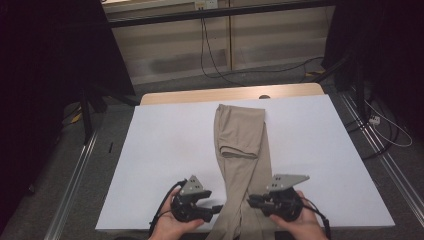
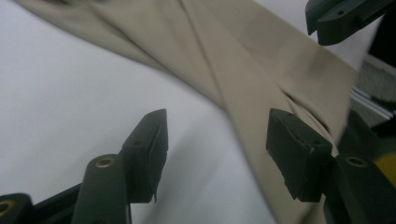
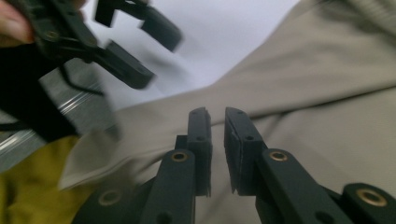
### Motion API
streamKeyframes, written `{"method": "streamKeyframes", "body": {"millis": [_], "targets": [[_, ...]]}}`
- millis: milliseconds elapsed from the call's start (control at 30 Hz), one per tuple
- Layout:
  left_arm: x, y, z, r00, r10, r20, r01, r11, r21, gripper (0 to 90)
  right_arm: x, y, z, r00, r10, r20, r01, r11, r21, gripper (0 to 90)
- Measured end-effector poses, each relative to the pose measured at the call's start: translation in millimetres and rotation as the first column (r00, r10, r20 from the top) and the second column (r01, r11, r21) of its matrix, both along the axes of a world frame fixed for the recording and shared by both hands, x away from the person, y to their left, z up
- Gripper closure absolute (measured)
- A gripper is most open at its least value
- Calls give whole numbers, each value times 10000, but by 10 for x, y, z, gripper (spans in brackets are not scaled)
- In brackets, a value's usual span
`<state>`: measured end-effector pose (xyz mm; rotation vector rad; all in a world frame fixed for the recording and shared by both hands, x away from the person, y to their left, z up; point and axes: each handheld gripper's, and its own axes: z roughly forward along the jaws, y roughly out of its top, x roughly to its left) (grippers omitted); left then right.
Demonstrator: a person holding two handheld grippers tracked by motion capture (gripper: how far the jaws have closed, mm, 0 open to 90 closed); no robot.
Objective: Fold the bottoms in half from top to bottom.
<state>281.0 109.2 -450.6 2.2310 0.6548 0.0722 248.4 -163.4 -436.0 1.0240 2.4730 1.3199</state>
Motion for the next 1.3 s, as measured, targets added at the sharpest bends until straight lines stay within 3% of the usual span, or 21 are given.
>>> {"method": "streamKeyframes", "body": {"millis": [133, 200, 267, 333, 400, 433, 500, 600, 667, 733, 833, 933, 1033, 1133, 1200, 1300], "targets": [[-50, -122, -85, 9993, -381, 34, 379, 9982, 468, 450, -205, 155, -142, 9995, 310, -116, -317, 9973, -670, 769], [-87, -163, -88, 9975, -575, 407, 548, 9964, 643, 471, -221, 178, -172, 9990, 358, -264, -377, 9964, -766, 710], [-120, -181, -88, 9963, -693, 509, 657, 9953, 707, 563, -225, 209, -219, 9996, 270, -91, -278, 9930, -1146, 675], [-153, -192, -82, 9918, -1228, 358, 1201, 9903, 703, 700, -218, 227, -264, 9991, 321, -269, -348, 9937, -1063, 638], [-170, -211, -77, 9885, -1474, 350, 1442, 9862, 808, 781, -227, 263, -280, 9997, 251, -80, -259, 9915, -1272, 620], [-167, -217, -80, 9897, -1424, 148, 1413, 9882, 595, 900, -232, 277, -273, 9995, 300, -16, -299, 9919, -1231, 600], [-142, -215, -55, 9881, -1538, 49, 1531, 9860, 656, 900, -241, 314, -262, 9990, 407, 164, -381, 9899, -1368, 610], [-85, -146, 51, 9918, -1275, -67, 1275, 9918, -37, 900, -250, 358, -281, 9989, 272, 381, -204, 9855, -1687, 750], [-52, -66, 137, 9946, -1042, 19, 1042, 9935, -448, 900, -236, 349, -277, 9993, 249, 287, -202, 9879, -1537, 871], [-19, 5, 198, 9968, -792, -60, 783, 9929, -899, 900, -223, 351, -284, 9993, 272, 263, -231, 9887, -1483, 892], [38, 75, 273, 9985, -513, -210, 478, 9887, -1423, 900, -208, 388, -276, 9990, 407, 182, -380, 9910, -1287, 892], [75, 125, 415, 9993, -364, -49, 346, 9782, -2046, 900, -178, 468, -269, 9984, 546, 141, -526, 9923, -1125, 892], [67, 114, 497, 9991, -398, 109, 413, 9724, -2295, 900, -157, 576, -281, 9972, 741, 60, -731, 9921, -1020, 878], [48, 71, 519, 9985, -518, 176, 545, 9697, -2381, 900, -176, 680, -302, 9841, 1766, -213, -1776, 9821, -633, 857], [41, 44, 510, 9982, -587, 123, 599, 9687, -2408, 900, -220, 704, -304, 9857, 1685, -71, -1684, 9815, -916, 831], [15, 17, 493, 9979, -651, 5, 633, 9675, -2448, 900, -207, 610, -260, 9923, 1241, 26, -1237, 9900, -685, 707]]}}
